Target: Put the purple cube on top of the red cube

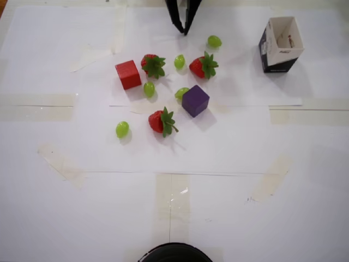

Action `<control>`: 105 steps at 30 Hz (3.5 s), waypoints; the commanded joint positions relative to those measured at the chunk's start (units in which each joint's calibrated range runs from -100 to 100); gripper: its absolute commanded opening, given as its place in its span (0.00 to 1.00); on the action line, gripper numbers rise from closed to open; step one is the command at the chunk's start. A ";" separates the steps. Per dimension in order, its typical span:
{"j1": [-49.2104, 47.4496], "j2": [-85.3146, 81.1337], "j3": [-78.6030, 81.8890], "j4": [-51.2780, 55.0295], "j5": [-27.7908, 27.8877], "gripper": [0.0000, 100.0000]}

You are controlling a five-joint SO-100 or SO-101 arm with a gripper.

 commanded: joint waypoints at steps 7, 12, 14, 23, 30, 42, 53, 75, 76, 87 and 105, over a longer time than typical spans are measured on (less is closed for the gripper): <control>-0.50 0.32 0.00 0.19 -0.24 0.00; -0.50 0.32 0.00 0.19 -0.24 0.00; -0.50 0.32 0.00 0.19 -0.24 0.00; -0.50 0.32 0.00 0.19 -0.24 0.00; -0.50 0.32 0.00 0.19 -0.24 0.00; -0.50 0.32 0.00 0.19 -0.24 0.00; -0.50 0.32 0.00 0.19 -0.24 0.00; 5.39 0.32 -13.18 -0.62 0.88 0.00; 5.83 0.32 -14.82 0.03 1.42 0.00; 10.39 16.57 -39.55 3.13 8.16 0.00; 5.83 62.40 -79.09 4.03 12.16 0.00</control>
